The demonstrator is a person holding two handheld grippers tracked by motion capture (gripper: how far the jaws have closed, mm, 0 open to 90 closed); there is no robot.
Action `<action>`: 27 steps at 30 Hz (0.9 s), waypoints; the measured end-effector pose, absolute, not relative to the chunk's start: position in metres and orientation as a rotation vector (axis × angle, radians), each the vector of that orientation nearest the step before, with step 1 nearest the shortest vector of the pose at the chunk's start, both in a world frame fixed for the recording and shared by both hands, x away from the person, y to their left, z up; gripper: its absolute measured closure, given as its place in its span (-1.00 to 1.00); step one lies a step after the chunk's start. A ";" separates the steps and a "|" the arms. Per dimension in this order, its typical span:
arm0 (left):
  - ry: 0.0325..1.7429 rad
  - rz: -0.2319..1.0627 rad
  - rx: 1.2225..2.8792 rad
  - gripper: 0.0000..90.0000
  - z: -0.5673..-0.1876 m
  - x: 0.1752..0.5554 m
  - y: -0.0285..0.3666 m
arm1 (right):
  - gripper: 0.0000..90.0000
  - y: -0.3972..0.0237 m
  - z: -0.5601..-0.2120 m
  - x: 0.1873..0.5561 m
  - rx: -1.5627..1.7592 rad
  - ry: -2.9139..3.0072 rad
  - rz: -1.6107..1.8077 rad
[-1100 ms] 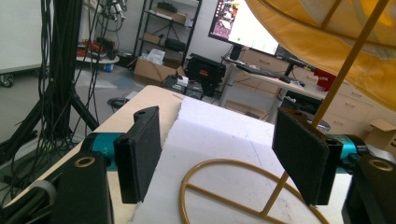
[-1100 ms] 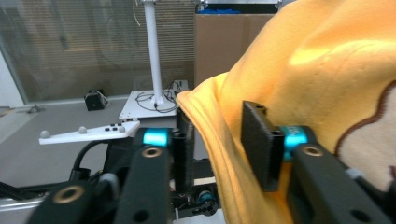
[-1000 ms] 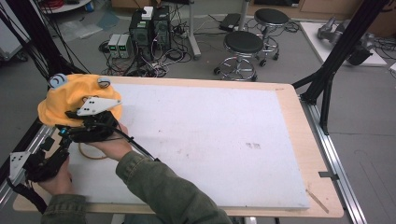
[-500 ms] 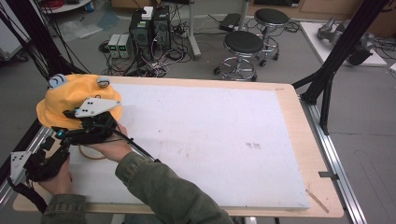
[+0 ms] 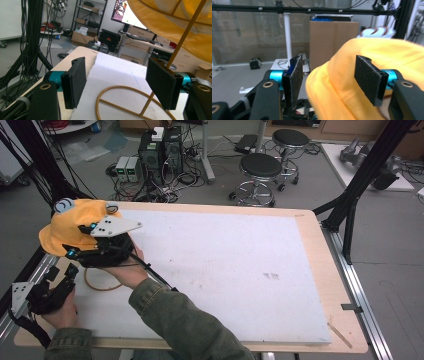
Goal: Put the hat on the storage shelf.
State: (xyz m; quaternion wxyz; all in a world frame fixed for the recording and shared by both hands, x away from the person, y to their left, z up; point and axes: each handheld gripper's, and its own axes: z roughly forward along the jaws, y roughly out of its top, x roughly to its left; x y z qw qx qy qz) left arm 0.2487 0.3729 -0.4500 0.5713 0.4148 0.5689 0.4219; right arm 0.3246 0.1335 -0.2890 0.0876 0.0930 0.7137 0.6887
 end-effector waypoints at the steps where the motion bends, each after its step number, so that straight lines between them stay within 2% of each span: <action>1: 1.333 0.989 0.974 -0.27 -0.450 0.249 0.373 | -0.16 0.132 -0.288 0.325 0.285 2.118 2.052; 5: 1.332 0.990 0.976 -0.27 -0.450 0.249 0.372 | -0.22 0.124 -0.282 0.326 0.301 2.091 2.052; 13: 1.336 0.990 0.986 -0.28 -0.450 0.249 0.372 | -0.49 0.106 -0.276 0.328 0.389 2.033 2.035; 27: 1.330 0.996 0.996 -0.28 -0.449 0.249 0.369 | -0.58 0.050 -0.262 0.336 0.516 1.931 2.016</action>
